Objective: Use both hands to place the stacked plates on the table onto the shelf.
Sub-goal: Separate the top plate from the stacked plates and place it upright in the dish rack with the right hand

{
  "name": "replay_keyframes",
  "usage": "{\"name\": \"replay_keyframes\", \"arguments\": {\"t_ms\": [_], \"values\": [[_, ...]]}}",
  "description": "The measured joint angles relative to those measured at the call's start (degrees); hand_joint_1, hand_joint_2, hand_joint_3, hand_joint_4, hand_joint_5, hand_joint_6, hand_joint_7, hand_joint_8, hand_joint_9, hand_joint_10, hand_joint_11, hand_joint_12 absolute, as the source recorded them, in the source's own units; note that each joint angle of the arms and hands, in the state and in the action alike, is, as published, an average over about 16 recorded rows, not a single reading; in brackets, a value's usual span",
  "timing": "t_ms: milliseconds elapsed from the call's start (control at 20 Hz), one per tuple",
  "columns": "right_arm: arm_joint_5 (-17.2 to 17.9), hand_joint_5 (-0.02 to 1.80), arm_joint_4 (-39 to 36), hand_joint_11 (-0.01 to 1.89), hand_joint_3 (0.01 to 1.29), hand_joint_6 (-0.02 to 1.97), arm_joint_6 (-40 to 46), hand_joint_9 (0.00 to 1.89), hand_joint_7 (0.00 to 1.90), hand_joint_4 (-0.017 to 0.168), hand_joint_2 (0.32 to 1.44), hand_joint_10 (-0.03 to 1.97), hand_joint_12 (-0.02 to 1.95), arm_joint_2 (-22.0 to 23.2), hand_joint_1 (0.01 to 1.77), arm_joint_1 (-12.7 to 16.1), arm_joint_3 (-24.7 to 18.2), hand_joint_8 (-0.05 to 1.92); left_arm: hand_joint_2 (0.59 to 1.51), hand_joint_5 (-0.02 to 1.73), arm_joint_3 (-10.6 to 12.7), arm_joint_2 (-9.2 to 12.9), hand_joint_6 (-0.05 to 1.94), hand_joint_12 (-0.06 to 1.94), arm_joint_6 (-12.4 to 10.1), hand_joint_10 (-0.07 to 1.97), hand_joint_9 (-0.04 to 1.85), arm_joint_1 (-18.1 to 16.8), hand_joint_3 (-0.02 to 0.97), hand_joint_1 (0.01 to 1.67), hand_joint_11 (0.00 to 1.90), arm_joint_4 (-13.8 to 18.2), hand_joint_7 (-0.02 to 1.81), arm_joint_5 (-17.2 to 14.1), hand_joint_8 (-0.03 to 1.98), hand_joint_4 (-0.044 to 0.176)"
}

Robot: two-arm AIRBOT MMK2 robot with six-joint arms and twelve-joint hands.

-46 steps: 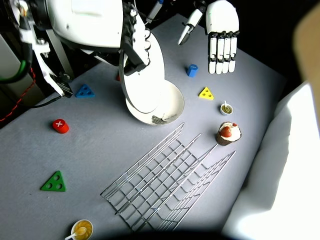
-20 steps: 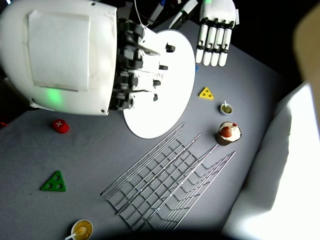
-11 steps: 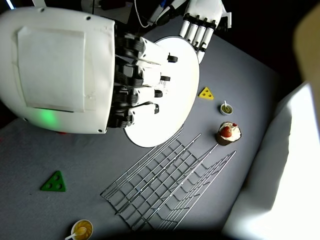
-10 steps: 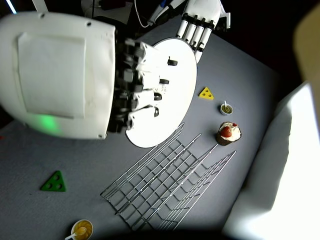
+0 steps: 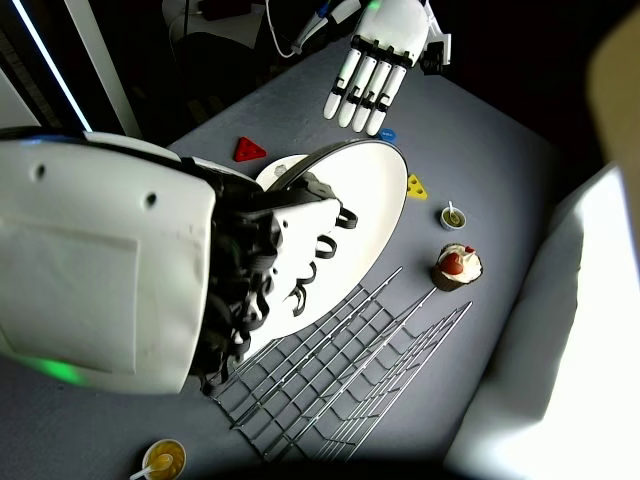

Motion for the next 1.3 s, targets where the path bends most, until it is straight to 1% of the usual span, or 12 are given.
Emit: {"name": "replay_keyframes", "arguments": {"t_ms": [250,450,650,1000,1300], "values": [[-2.01,0.95,-2.61,0.99,0.01,0.81,2.77,1.18,1.12,-0.005,0.96,0.57,1.35,-0.2,1.5,0.57,1.58,0.56,1.021,0.14,0.09,-0.59,0.01,0.01,0.0,0.01,0.18,-0.38,0.011,0.02,0.15,1.07,0.19,0.62,0.0,0.001],[-2.87,0.95,-4.84,0.99,0.01,0.81,4.13,1.18,1.11,-0.005,0.96,0.58,1.35,-0.49,1.5,1.02,2.77,0.57,1.022,0.14,0.26,-1.18,0.01,0.01,0.0,0.01,0.18,-0.33,0.011,0.02,0.16,1.41,0.19,1.29,0.0,0.001],[-3.18,0.95,-6.89,0.99,0.01,0.81,5.04,1.18,1.11,-0.005,0.96,0.59,1.35,-0.96,1.5,1.37,3.84,0.58,1.023,0.15,0.58,-1.83,0.01,0.01,0.0,0.01,0.19,-0.16,0.012,0.02,0.17,1.36,0.19,1.92,0.0,0.001],[-3.27,0.94,-8.17,0.99,0.01,0.81,5.18,1.17,1.11,-0.005,0.96,0.61,1.36,-2.23,1.5,1.54,5.69,0.59,1.027,0.16,1.23,-2.67,0.01,0.01,0.0,0.01,0.21,0.02,0.012,0.02,0.18,0.85,0.2,2.67,0.0,0.001],[-3.32,0.94,-9.65,0.99,0.01,0.8,5.19,1.17,1.11,-0.005,0.96,0.62,1.35,-3.68,1.5,1.52,7.11,0.58,1.028,0.16,1.51,-2.93,0.01,0.01,0.0,0.01,0.2,-0.78,0.012,0.02,0.18,1.3,0.2,2.91,0.0,0.001]]}}
